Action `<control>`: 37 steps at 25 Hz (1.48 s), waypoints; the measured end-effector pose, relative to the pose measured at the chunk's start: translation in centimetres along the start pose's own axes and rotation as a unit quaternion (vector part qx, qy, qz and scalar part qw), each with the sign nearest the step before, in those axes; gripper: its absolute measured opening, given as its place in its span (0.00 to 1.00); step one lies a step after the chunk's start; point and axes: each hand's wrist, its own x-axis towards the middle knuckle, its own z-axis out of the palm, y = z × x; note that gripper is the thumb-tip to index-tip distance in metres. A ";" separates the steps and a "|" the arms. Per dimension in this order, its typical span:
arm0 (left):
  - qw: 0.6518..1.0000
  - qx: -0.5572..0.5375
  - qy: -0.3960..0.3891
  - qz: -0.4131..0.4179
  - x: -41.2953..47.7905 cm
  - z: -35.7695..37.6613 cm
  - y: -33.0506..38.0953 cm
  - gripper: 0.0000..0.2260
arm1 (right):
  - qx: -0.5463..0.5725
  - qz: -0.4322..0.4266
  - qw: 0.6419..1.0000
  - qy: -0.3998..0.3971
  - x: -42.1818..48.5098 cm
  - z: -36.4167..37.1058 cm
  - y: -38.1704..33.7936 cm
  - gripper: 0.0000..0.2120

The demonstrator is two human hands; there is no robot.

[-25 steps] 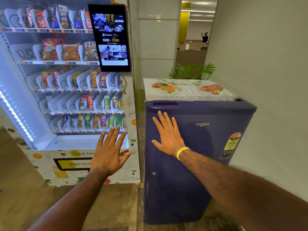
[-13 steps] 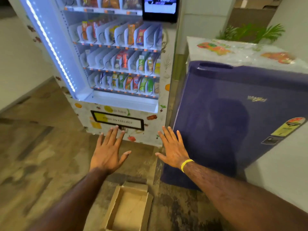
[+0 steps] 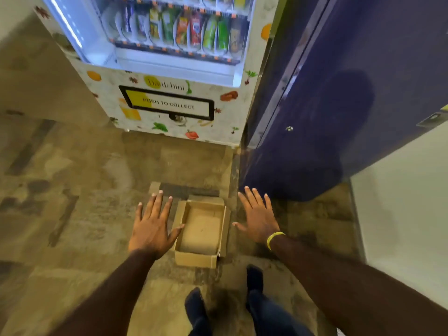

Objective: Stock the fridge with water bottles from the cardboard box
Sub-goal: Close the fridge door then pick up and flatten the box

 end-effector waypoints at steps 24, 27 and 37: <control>0.965 -0.052 -0.247 0.074 10.0 52.8 4.8 0.41 | 0.195 0.155 0.959 -0.133 20.5 48.5 0.6 0.48; 0.942 -0.058 -0.312 0.106 10.6 56.3 4.8 0.41 | 0.275 0.212 0.927 -0.142 22.8 51.0 0.0 0.46; 0.959 -0.125 -0.215 0.136 11.0 55.3 3.6 0.10 | 0.284 0.258 0.914 -0.134 24.1 50.4 0.3 0.13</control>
